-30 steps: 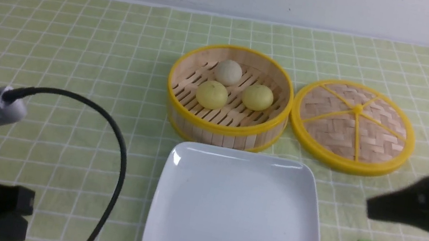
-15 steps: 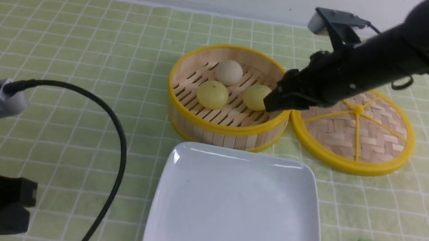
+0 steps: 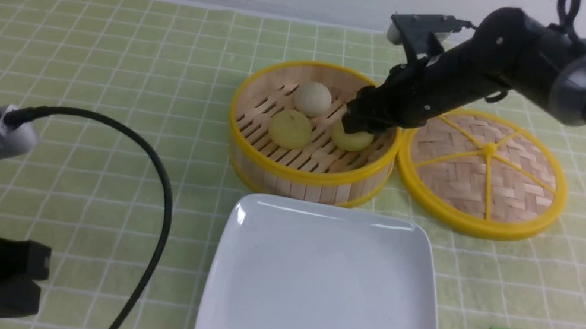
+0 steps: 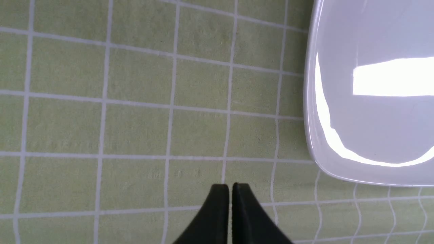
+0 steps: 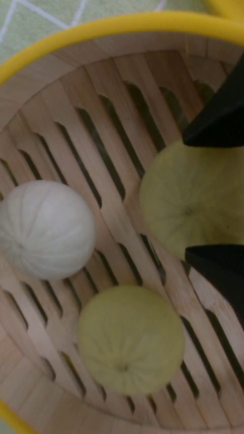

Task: Put the steamed buns into the plate on the green tablecloth.
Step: 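Reach toward a bun in the bamboo steamer with the right gripper, then move the steamed bun from the bamboo steamer onto the white plate with the right gripper, then reach into the bamboo steamer and grasp a bun with the left gripper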

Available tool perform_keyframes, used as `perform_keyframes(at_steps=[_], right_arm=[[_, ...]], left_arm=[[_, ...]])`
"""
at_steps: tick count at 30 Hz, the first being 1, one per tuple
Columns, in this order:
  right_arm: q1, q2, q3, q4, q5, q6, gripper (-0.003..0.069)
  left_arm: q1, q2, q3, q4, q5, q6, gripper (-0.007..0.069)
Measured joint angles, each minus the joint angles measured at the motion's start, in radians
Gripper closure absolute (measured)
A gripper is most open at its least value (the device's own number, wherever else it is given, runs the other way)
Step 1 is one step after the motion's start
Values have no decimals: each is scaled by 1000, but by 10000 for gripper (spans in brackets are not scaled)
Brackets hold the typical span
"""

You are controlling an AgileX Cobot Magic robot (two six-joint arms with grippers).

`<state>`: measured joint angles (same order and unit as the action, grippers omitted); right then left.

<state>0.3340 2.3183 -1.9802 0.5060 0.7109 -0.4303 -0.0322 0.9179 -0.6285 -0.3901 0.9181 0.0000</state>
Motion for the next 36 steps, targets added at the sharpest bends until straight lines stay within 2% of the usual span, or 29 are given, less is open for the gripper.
perform_keyframes(at_steps=[3, 4, 5, 6, 7, 11, 13, 15, 16, 19, 23, 26, 29, 30, 32, 33, 34, 35, 36], right_arm=[[14, 12, -2, -6, -20, -14, 438], [19, 7, -2, -7, -15, -15, 514], [21, 4, -2, -8, -10, -15, 527], [24, -8, -2, -13, 15, -15, 608], [27, -24, -2, -18, 48, -15, 636], [31, -120, 1, -29, 225, -9, 645], [32, -225, 15, -29, 393, 34, 643], [37, -337, 90, -29, 468, 87, 642], [38, -348, 90, -29, 473, 92, 642], [86, -490, 358, -51, 470, 124, 641], [135, -516, 622, -56, 247, 133, 634], [152, -496, 759, -56, 25, 144, 592], [151, -469, 809, -55, -75, 160, 487], [148, -465, 810, -55, -82, 177, 405], [141, -472, 802, -55, -54, 207, 303], [131, -481, 786, -60, -7, 232, 228], [124, -491, 766, -71, 33, 241, 181], [120, -497, 766, -71, 44, 244, 169], [106, -519, 721, -105, 131, 253, 104]], left_arm=[[0, 0, 0, 0, -2, 0, 575], [0, 0, 0, 0, -2, 0, 573], [0, 0, 0, 0, -2, 0, 573], [0, 0, 0, 0, -2, 0, 571], [0, 0, 0, 0, -2, 0, 571], [0, 0, 0, 4, -2, 0, 570], [0, 0, 0, 6, -2, 0, 568], [0, 0, 0, 7, -2, 0, 566], [0, 0, 0, 7, -2, 0, 565], [0, 0, 0, 8, -2, 0, 558], [0, 0, 0, 10, -3, 0, 556], [0, 0, 0, 15, -12, 0, 552], [0, 0, 0, 17, -27, 0, 551], [0, 0, 0, 20, -33, 0, 547], [0, 0, 0, 20, -41, 0, 541], [0, 0, 0, 20, -48, 0, 538], [0, 0, 0, 20, -58, 0, 535], [0, 0, 0, 20, -61, 0, 534], [0, 0, 0, 20, -82, 0, 530]])
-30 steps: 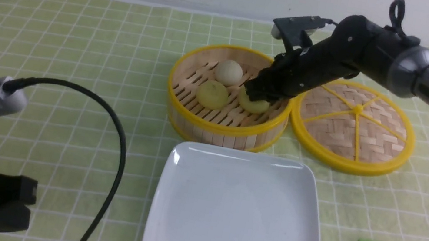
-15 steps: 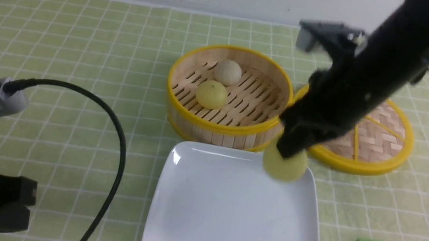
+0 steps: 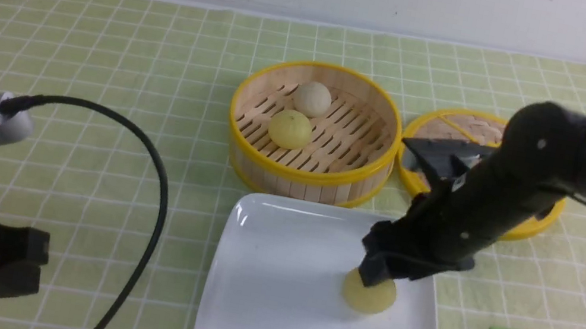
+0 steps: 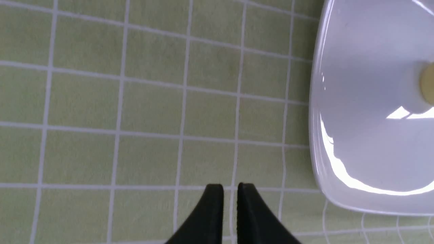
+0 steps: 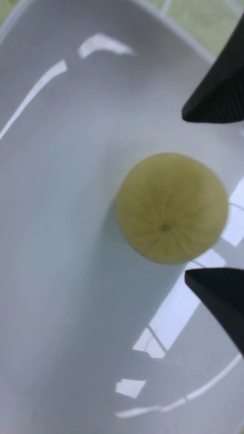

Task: Put the steamed buns into the plate on the green tablecloth.
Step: 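Reach into the bamboo steamer and grasp a bun with the left gripper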

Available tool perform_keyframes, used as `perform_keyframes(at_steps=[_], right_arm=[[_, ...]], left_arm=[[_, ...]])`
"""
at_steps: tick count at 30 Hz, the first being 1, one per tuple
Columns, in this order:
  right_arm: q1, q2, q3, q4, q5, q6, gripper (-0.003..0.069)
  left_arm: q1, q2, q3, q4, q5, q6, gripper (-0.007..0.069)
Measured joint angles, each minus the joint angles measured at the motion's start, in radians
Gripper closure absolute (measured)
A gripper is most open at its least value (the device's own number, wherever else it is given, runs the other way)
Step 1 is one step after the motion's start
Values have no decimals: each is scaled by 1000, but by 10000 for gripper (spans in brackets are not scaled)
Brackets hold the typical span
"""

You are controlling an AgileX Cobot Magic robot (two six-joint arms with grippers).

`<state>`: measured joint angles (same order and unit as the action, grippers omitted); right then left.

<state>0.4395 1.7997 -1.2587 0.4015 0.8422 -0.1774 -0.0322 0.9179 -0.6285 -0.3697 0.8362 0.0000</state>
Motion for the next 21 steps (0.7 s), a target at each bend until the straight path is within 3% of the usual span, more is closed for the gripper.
perform_keyframes(at_steps=[2, 5, 8, 11, 13, 15, 21], right_arm=[[-22, -56, -69, -69, 150, 13, 60], [-36, -134, -143, -201, 314, 76, 107], [-41, -222, -152, -296, 360, 139, 254], [-42, -368, -92, -332, 375, 166, 526], [-42, -484, -14, -334, 381, 177, 641], [-42, -583, 65, -336, 387, 177, 672], [-42, -839, 316, -337, 378, 186, 676]], left_arm=[[0, 0, 0, 0, -35, 0, 520], [0, 11, -23, -7, -68, 0, 510], [0, 55, -95, -42, -68, 0, 506], [-7, 180, -253, -106, -9, 40, 505], [-30, 276, -335, -122, 24, 81, 501], [-60, 353, -402, -123, 45, 93, 494], [-205, 609, -623, -113, 71, 81, 403]])
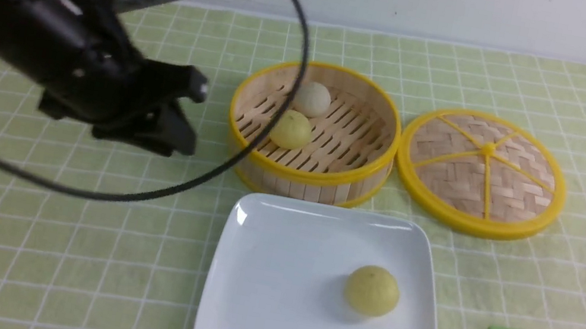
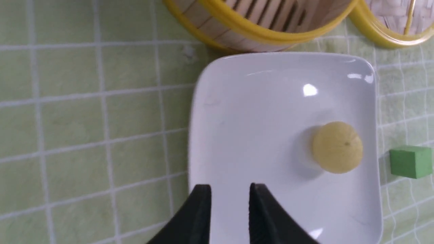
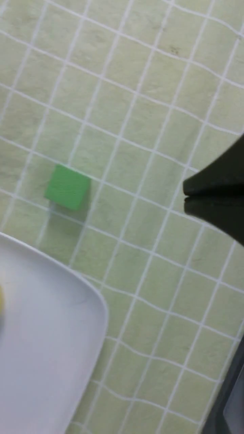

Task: Put the steamed buns into the plate on the green tablecloth.
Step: 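Reach into the bamboo steamer and grasp a bun with the left gripper, then carry the bun from the bamboo steamer to the plate with the left gripper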

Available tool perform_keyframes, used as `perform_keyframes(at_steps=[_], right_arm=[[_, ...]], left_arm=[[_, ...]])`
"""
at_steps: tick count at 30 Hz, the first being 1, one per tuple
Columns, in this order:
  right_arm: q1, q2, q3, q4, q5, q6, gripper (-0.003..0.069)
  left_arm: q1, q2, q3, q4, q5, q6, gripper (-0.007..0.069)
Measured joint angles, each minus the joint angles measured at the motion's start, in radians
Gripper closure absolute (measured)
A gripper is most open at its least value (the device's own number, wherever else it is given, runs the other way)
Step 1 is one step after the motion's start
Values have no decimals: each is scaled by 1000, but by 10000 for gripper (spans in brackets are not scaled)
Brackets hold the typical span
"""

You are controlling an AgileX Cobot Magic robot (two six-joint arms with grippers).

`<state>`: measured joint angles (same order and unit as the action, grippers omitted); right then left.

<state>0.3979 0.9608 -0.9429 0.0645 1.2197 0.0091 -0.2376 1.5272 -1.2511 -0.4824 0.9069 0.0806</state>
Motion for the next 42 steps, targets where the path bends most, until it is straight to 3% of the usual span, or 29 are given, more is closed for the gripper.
perform_keyframes(at_steps=[3, 8, 16, 24, 26, 28, 31, 33, 38, 42], right_arm=[[0, -147, 162, -6, -86, 1, 676], [0, -210, 285, -25, -124, -9, 673], [0, -213, 302, -25, -171, -9, 669], [0, -213, 302, -25, -196, -9, 664], [0, -213, 302, -25, -197, -9, 664], [0, -213, 302, -25, -198, -9, 661], [0, -213, 302, -25, -198, -9, 659], [0, -213, 302, -25, -198, -9, 657], [0, -217, 302, -25, -198, -9, 655], [0, -217, 302, -21, -197, -9, 652]], left_arm=[[-95, 191, -209, 45, 11, -53, 291], [-158, 463, -537, 134, 61, -91, 190], [-173, 765, -892, 240, 114, -95, 178], [-173, 855, -952, 379, 117, -98, 179], [-173, 861, -954, 387, 117, -101, 190], [-173, 869, -955, 387, 119, -123, 256], [-173, 868, -969, 384, 165, -146, 464], [-173, 857, -983, 384, 209, -147, 561], [-173, 757, -993, 368, 321, -154, 603], [-180, 608, -926, 357, 326, -192, 603]])
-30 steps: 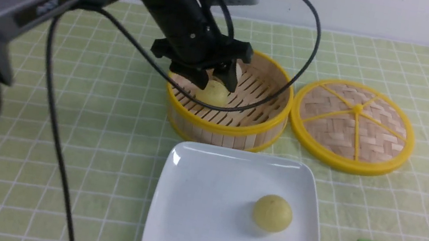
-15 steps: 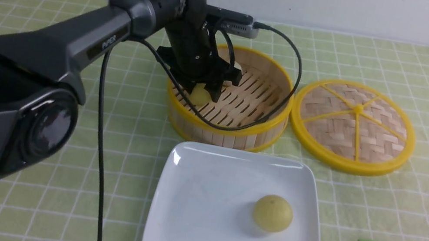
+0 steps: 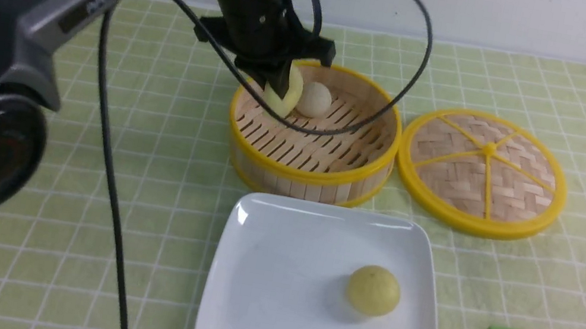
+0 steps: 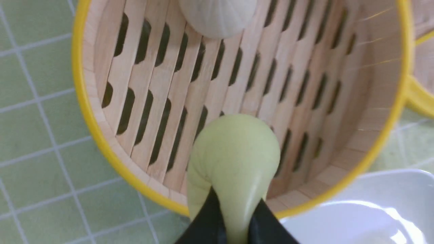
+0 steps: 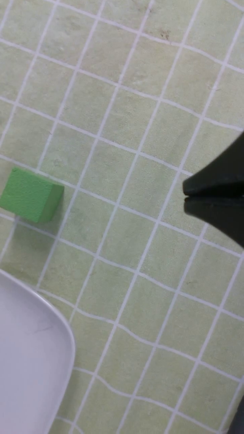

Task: Put the steamed buns into the plate on the green tablecloth.
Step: 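Carry the bun from the bamboo steamer to the plate with the left gripper, then reach into the bamboo steamer and grasp a bun with the left gripper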

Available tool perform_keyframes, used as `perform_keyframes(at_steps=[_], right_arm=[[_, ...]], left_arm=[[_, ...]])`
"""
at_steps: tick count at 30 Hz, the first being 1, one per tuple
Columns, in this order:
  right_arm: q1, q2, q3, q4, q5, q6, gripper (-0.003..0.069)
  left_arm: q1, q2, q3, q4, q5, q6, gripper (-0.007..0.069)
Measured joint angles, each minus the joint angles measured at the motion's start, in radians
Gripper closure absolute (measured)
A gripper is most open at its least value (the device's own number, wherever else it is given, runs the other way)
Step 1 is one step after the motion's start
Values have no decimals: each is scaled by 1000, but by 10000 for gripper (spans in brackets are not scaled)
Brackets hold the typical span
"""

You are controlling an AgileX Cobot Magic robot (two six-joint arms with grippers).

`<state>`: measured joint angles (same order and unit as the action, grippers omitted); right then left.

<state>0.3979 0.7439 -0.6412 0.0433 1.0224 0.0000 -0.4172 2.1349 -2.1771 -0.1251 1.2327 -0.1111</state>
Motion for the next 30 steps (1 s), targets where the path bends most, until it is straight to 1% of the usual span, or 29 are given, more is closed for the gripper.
perform_keyframes(at_steps=[2, 3, 5, 6, 7, 8, 10, 12, 16, 18, 19, 20, 22, 23, 24, 25, 26, 27, 28, 30], right_arm=[[0, -2, 0, 3, 0, 0, 650], [0, -2, 0, 3, 0, 0, 649], [0, -3, 0, 3, 0, 0, 648], [0, -3, 0, 4, 0, 0, 646], [0, -4, 0, 5, 0, 0, 645], [0, -4, 0, 5, 0, 0, 644], [0, -4, 0, 7, 0, 0, 641], [0, -4, 0, 7, 0, 0, 638], [0, -5, 1, 7, 0, 0, 632], [0, -5, 1, 7, 0, 0, 630], [0, -5, 1, 7, 0, 0, 629], [0, -5, 1, 7, 0, 0, 626], [0, -5, 1, 7, -1, 0, 623], [0, -5, 1, 7, -1, 0, 623], [0, -5, 2, 7, -1, 0, 622], [0, -5, 2, 7, -1, 0, 621], [0, -5, 2, 7, -1, 0, 620], [0, -5, 2, 7, -1, 0, 618], [0, -5, 2, 7, -1, 0, 617], [0, -5, 2, 7, -1, 0, 615]], left_arm=[[-16, -70, 56, 0, 0, -14, 603], [-34, -107, 116, 3, 0, -22, 603], [-57, -132, 172, 3, 2, -31, 603], [-96, -147, 244, 4, 4, -38, 603], [-123, -148, 278, 8, 4, -42, 602], [-128, -148, 295, 8, 3, -45, 601], [-193, -124, 379, 39, 3, -84, 589], [-225, -95, 407, 73, 3, -138, 570], [-247, -30, 417, 138, -4, -218, 476], [-247, -11, 418, 144, -9, -248, 400], [-247, -5, 418, 145, -10, -260, 374], [-247, 0, 418, 145, -11, -273, 312], [-247, 0, 413, 144, -11, -282, 223], [-247, 0, 411, 142, -10, -282, 215], [-247, 0, 392, 142, -10, -286, 149], [-247, 0, 375, 142, -9, -292, 112], [-247, 0, 371, 142, -9, -292, 104], [-247, 0, 341, 142, -9, -307, 56], [-247, 0, 322, 142, -9, -314, 34], [-247, 0, 304, 142, -9, -319, 21]])
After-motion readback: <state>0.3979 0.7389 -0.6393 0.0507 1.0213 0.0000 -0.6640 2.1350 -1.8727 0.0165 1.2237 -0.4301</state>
